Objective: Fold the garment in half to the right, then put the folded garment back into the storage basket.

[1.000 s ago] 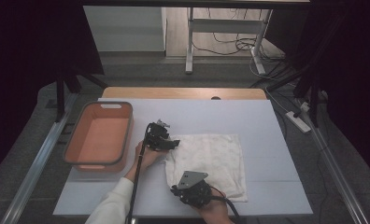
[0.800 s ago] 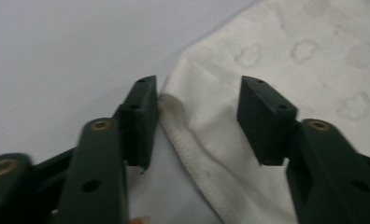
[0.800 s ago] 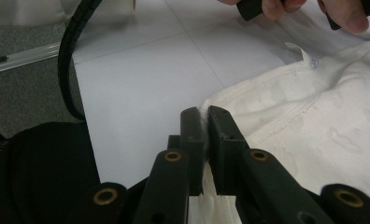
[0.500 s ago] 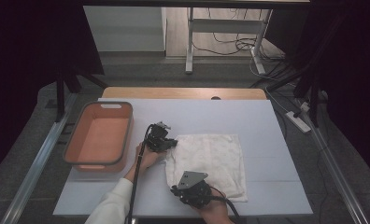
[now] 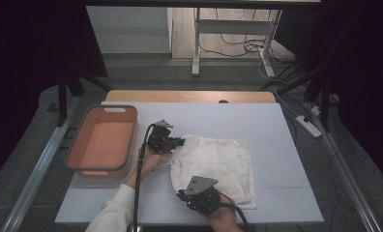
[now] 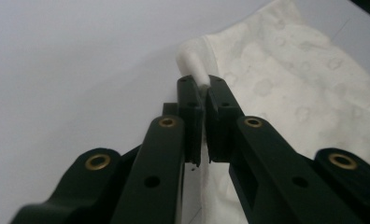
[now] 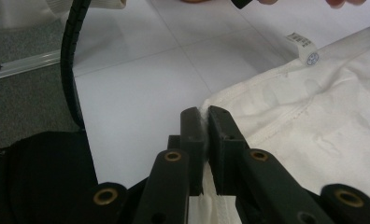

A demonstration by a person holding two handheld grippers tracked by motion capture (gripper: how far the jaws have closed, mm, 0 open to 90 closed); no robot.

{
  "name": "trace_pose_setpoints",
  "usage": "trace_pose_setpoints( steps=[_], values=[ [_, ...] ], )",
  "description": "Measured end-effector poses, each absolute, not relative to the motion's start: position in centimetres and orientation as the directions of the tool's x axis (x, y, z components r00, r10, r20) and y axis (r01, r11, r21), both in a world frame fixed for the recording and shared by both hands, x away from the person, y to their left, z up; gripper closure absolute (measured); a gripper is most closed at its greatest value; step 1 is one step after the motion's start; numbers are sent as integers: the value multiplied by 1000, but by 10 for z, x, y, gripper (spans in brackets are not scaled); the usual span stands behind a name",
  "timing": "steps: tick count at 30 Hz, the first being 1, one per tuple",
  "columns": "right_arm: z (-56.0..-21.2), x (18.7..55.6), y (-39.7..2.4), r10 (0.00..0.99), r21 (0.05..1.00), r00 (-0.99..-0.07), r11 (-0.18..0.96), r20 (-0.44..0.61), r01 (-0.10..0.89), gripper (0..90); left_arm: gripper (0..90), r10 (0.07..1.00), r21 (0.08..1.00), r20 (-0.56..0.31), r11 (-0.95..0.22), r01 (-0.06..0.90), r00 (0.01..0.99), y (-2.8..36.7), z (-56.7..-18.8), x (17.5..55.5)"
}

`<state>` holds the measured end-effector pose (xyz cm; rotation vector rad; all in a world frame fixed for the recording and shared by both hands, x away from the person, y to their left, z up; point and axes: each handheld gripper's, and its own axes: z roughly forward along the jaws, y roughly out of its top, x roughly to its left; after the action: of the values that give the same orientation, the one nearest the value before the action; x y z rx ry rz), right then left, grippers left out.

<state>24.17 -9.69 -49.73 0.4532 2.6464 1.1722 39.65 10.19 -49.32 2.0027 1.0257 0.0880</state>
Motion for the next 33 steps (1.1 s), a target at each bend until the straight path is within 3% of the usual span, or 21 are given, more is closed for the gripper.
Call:
trace_pose_setpoints(
  steps=[33],
  values=[
    [-485, 246, -104, 415, 779, -907, 593, -77, 206, 847, 852, 658, 743, -332, -258, 617, 676, 98, -476, 406]
  ],
)
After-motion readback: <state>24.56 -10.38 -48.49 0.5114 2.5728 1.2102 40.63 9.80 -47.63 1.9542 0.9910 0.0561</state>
